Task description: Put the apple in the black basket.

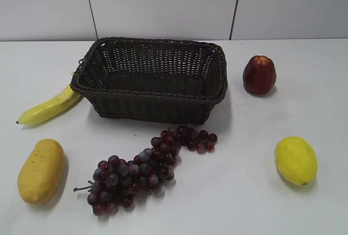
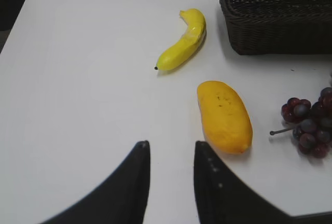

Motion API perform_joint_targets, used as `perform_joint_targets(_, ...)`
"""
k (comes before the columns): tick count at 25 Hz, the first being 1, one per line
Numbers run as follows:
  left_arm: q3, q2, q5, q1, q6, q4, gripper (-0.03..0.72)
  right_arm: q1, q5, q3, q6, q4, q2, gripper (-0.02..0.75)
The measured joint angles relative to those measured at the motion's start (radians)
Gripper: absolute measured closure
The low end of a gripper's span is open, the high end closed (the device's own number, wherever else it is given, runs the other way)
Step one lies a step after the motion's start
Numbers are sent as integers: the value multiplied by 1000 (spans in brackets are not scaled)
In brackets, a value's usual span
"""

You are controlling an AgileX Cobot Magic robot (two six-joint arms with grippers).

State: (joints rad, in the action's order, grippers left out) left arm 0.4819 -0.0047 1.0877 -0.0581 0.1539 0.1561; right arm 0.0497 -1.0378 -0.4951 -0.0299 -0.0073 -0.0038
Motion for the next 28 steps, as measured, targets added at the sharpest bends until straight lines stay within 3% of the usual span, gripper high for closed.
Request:
perform_joint_targets(19,0,0,0,0,0,0,468,0,20,-10,-4,7,0,166)
perform_joint_targets(28,0,0,0,0,0,1,468,0,546,-21,-5,15,237,166)
